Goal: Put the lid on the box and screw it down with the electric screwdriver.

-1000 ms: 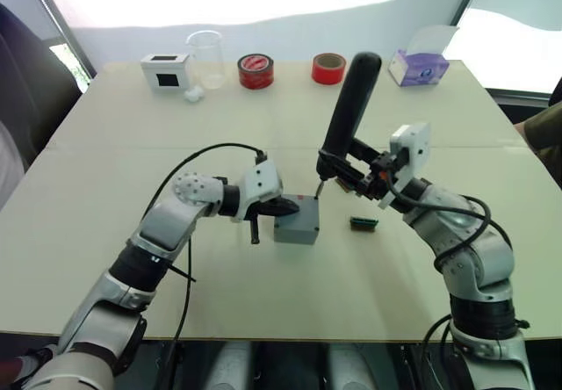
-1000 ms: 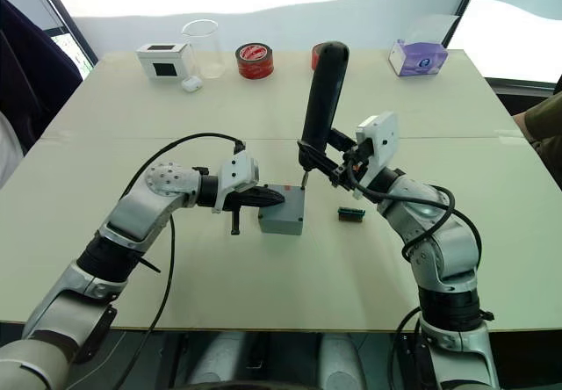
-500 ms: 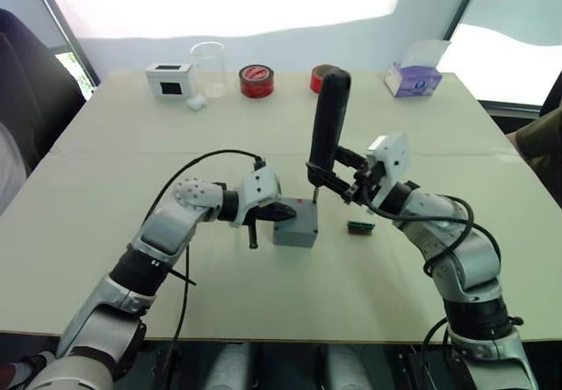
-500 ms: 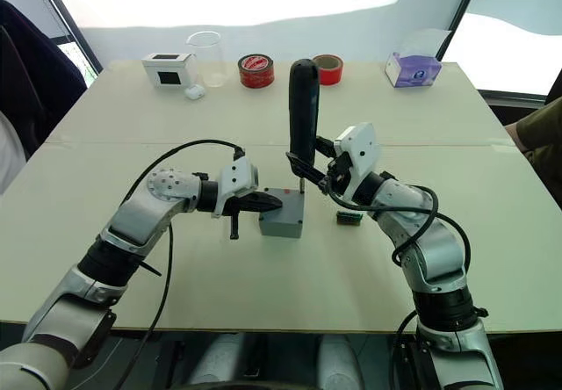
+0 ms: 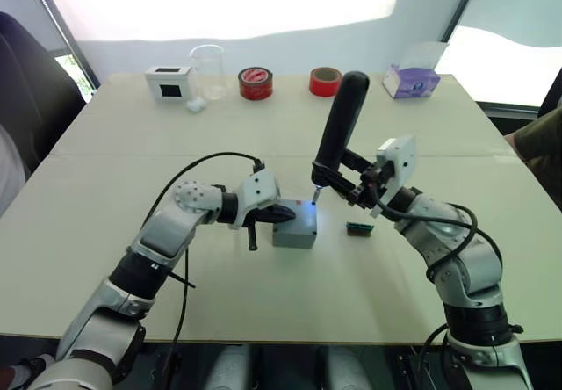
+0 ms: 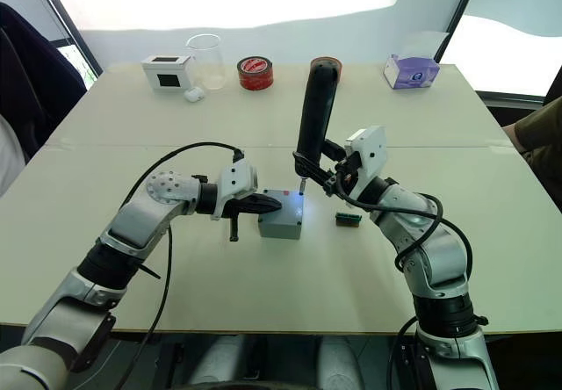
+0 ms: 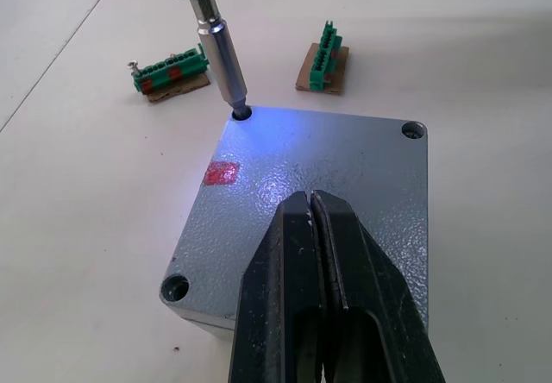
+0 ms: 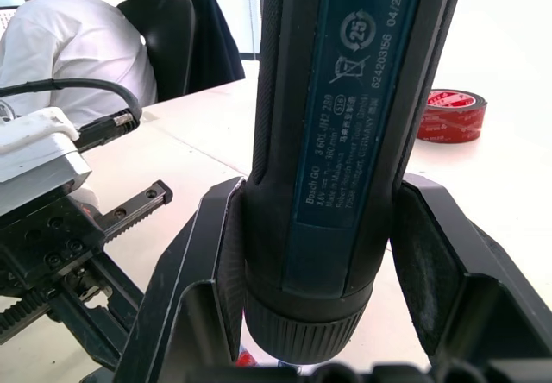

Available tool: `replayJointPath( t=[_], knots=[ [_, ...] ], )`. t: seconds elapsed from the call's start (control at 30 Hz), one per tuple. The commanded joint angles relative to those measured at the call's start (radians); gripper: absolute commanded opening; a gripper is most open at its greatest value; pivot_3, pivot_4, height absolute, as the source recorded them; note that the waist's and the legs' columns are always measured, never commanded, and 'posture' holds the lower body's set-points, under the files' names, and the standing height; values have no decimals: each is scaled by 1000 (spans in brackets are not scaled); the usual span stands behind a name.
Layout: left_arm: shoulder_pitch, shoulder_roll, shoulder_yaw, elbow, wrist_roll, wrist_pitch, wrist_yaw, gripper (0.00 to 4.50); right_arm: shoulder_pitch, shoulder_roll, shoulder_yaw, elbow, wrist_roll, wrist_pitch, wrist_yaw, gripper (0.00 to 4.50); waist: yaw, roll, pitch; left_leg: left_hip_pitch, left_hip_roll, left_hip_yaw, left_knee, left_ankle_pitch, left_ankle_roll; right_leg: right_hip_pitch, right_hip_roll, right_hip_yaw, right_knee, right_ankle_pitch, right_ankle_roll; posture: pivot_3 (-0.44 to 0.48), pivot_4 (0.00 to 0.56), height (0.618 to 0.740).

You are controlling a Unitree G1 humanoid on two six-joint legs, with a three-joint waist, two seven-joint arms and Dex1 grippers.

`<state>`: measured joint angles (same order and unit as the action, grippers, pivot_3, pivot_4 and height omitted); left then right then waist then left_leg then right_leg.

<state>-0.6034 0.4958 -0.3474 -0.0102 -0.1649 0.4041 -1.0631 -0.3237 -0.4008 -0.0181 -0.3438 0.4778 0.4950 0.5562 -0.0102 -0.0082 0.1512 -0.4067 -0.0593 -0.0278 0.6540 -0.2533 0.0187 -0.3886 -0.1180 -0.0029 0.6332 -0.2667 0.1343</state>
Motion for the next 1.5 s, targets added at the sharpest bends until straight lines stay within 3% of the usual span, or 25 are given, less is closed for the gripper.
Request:
replayJointPath(
  t=[0.03, 0.3, 0.5, 0.7, 0.8, 0.9, 0.97, 1.03, 1.13, 1.5],
  knots=[
    [4, -4, -14, -2, 11, -4, -8, 0, 50, -12, 50, 52, -16, 68, 11, 1862, 0, 0, -2, 0, 0, 0, -1, 0, 0, 0, 0, 0, -1, 0, 0, 0, 150, 740],
    [10, -7, -11, -2, 14, -2, -8, 0, 35, -21, 42, 56, -14, 68, 13, 1862, 1, 0, -2, 0, 0, 0, -3, 0, 0, 0, 0, 0, -1, 0, 0, 0, 150, 740],
    [16, -5, -7, -1, 12, 1, -8, 0, -90, -74, -64, 5, 77, 142, 8, 1862, 3, 0, -2, 0, 0, 0, -3, 0, 0, 0, -1, 0, -2, 0, 0, 0, 150, 740],
    [32, -10, 50, -27, -61, 49, -13, 0, -319, -162, -284, 36, 340, 398, -72, 1862, 6, 5, 2, -5, -1, 0, -4, 0, 0, -3, -2, 0, -2, 0, 0, 0, 150, 740],
    [47, -26, 126, -71, -177, 113, -20, 0, -503, -234, -428, 231, 525, 667, -169, 1862, 2, 7, 4, -7, 0, 0, -6, 0, 0, -6, -2, 1, -2, 0, -1, 0, 150, 740],
    [46, -38, 203, -114, -278, 190, -12, 0, -602, -331, -478, 375, 554, 799, -191, 1862, 5, 7, 6, -15, 0, -1, -5, 1, -1, -12, -3, 0, -2, 1, -1, 0, 150, 740],
    [44, -27, 221, -141, -307, 217, -13, 0, -613, -387, -454, 417, 521, 855, -195, 1862, 4, 7, 6, -21, 0, -1, -5, 1, -2, -18, -3, 0, -2, 1, -1, 0, 150, 740],
    [57, 16, 239, -224, -350, 262, -31, 0, -568, -535, -335, 494, 444, 957, -143, 1862, 1, 9, 7, -21, 0, 0, -5, 2, -2, -18, -4, 0, -3, 1, -2, 0, 150, 740],
    [92, 98, 215, -332, -359, 278, -71, 0, -481, -665, -197, 623, 353, 1010, -78, 1862, 2, 8, 9, -22, 0, 1, -5, 1, -1, -17, -4, 0, -5, 0, -2, 0, 150, 740],
    [89, 126, 127, -382, -318, 237, -52, 0, -467, -727, 138, 747, 147, 927, 166, 1862, -5, 18, 15, -21, 2, 7, -4, 0, 1, -19, -1, 2, -3, 1, -1, 0, 150, 740]
  ],
)
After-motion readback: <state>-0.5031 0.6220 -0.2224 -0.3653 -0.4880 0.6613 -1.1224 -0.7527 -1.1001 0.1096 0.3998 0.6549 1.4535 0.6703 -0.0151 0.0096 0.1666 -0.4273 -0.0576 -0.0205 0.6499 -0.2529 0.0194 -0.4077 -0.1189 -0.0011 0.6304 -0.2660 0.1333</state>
